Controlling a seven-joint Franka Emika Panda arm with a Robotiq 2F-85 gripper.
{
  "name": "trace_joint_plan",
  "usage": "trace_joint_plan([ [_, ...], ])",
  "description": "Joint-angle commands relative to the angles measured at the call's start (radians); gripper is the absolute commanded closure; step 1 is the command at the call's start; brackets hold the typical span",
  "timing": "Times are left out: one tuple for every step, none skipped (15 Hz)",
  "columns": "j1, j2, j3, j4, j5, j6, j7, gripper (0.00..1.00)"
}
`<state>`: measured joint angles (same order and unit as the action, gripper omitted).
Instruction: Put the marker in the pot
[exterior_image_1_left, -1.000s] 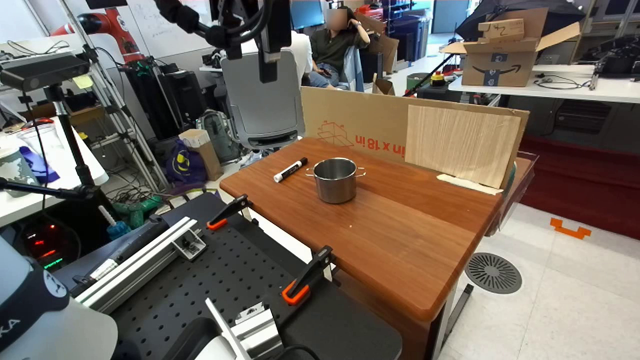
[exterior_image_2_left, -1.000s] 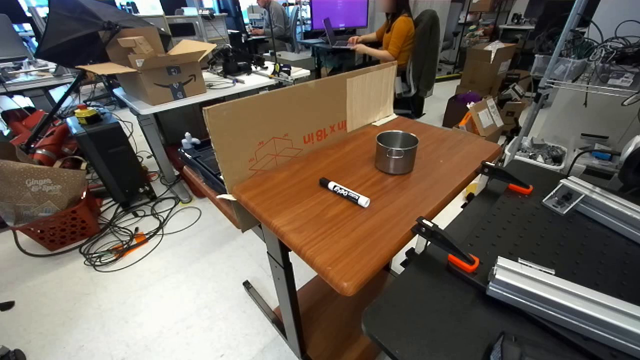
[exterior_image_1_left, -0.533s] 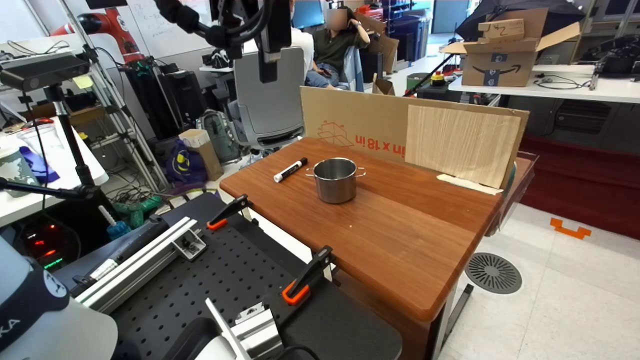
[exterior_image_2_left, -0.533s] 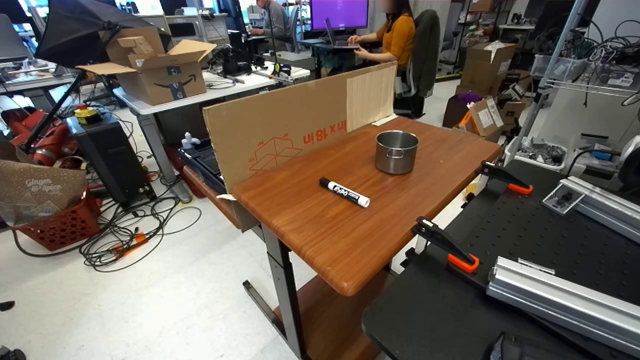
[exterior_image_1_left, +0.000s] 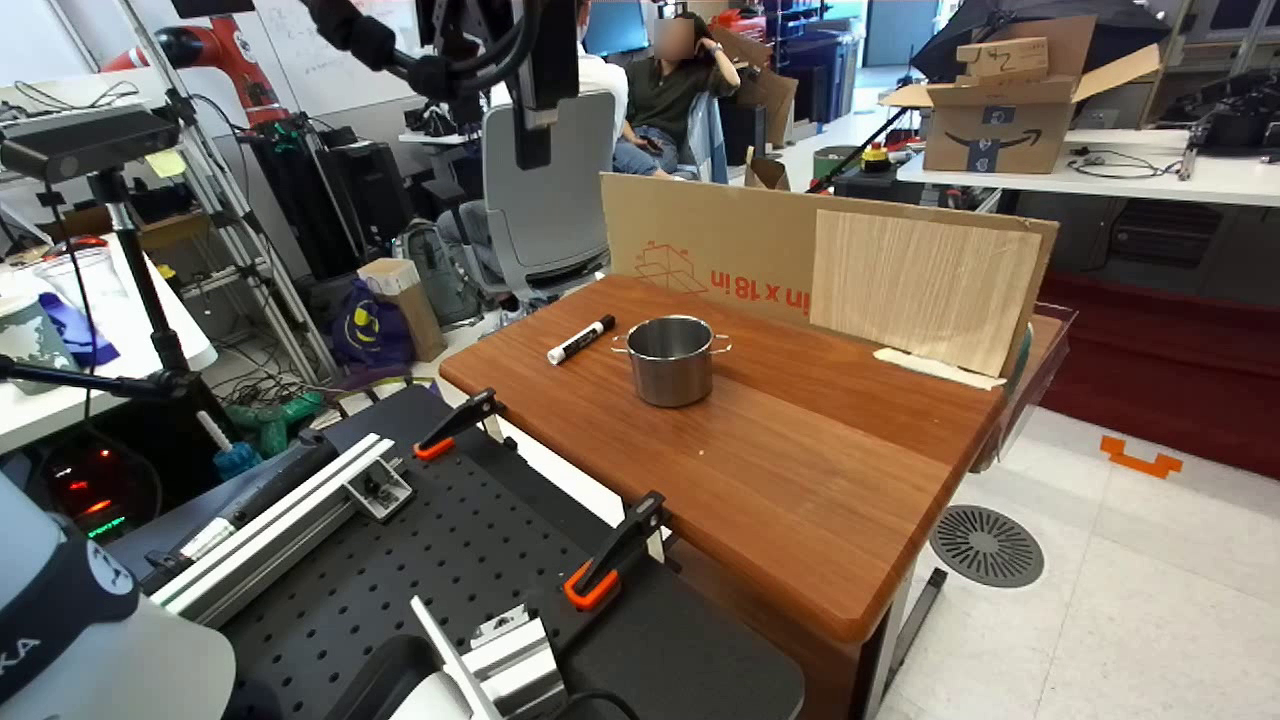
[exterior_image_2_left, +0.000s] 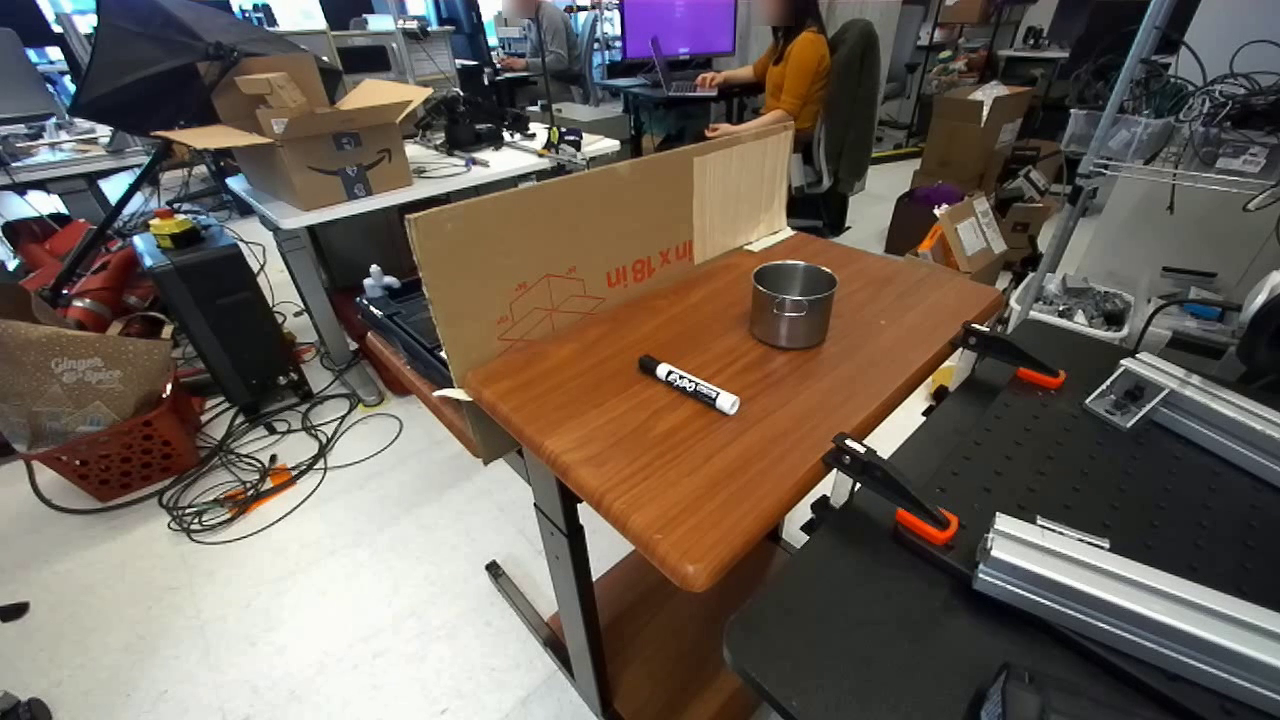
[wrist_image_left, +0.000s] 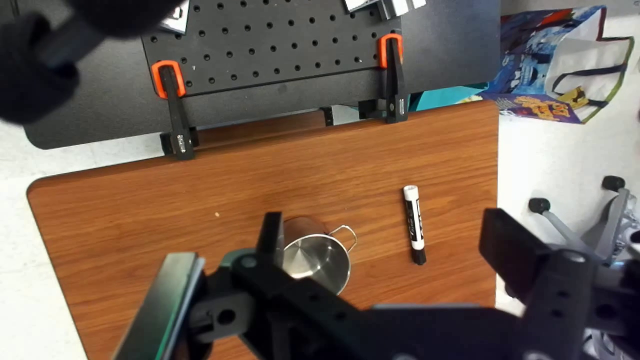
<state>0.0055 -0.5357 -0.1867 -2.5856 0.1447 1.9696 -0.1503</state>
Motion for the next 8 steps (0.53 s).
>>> trace_joint_plan([
  [-0.001, 0.022, 0.057, -0.035, 0.038, 0.069, 0.029, 0.0],
  [0.006, 0.025, 0.071, -0.053, 0.051, 0.098, 0.042, 0.0],
  [0.014, 0.03, 0.089, -0.07, 0.064, 0.132, 0.057, 0.0],
  [0.023, 0.043, 0.106, -0.083, 0.079, 0.167, 0.073, 0.0],
  [0.032, 0.054, 0.122, -0.095, 0.094, 0.207, 0.087, 0.0],
  [0.043, 0.077, 0.137, -0.099, 0.106, 0.24, 0.103, 0.0],
  [0.052, 0.089, 0.149, -0.109, 0.119, 0.275, 0.119, 0.0],
  [0.065, 0.116, 0.166, -0.115, 0.137, 0.329, 0.136, 0.0],
])
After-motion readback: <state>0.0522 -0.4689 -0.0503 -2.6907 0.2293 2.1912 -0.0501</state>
